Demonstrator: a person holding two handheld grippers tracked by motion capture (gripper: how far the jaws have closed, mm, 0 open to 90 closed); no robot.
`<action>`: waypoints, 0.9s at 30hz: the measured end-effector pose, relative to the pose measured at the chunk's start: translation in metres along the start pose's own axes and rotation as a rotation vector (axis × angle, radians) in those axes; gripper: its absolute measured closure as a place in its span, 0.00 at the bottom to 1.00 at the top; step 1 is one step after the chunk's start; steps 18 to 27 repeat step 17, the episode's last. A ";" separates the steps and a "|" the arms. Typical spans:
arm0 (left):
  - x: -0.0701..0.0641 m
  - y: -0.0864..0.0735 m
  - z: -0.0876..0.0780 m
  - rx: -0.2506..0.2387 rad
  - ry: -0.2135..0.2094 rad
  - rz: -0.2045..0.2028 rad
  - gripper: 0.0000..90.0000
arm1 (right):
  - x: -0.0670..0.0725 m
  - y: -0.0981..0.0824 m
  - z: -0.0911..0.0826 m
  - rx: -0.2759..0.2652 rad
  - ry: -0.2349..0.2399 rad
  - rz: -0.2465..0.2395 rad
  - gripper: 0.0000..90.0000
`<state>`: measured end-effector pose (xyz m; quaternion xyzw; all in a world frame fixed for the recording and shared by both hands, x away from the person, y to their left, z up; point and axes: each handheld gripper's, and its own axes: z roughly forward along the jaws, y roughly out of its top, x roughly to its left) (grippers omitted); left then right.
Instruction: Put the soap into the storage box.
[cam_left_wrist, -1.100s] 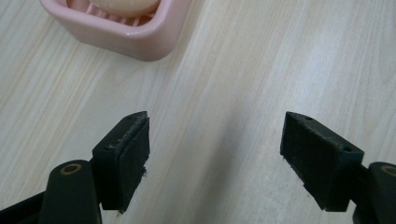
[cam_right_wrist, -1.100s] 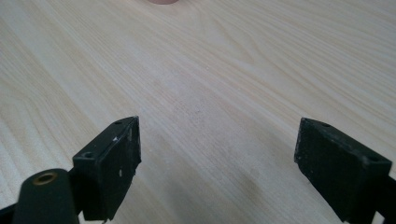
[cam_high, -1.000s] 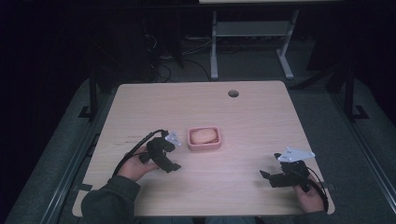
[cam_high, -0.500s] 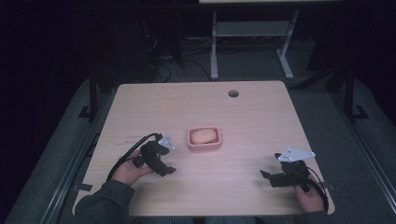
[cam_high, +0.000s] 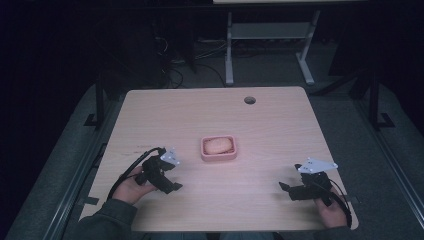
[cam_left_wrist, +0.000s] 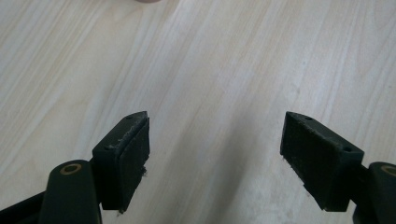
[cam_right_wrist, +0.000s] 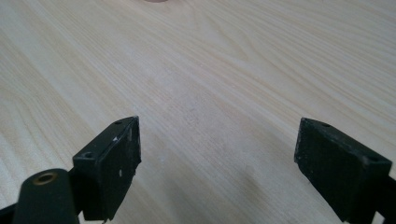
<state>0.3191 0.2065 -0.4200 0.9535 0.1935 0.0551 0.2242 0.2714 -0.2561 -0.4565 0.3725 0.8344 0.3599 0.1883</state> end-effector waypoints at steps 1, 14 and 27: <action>-0.001 -0.001 -0.001 -0.002 0.003 0.002 0.26 | 0.000 0.000 0.000 -0.004 -0.003 0.002 0.16; -0.016 -0.024 -0.003 -0.018 0.007 -0.011 0.26 | 0.001 -0.001 -0.001 -0.002 -0.005 0.001 0.16; -0.018 -0.028 -0.003 -0.021 0.004 -0.022 0.26 | 0.002 -0.001 -0.002 -0.003 -0.006 -0.005 0.16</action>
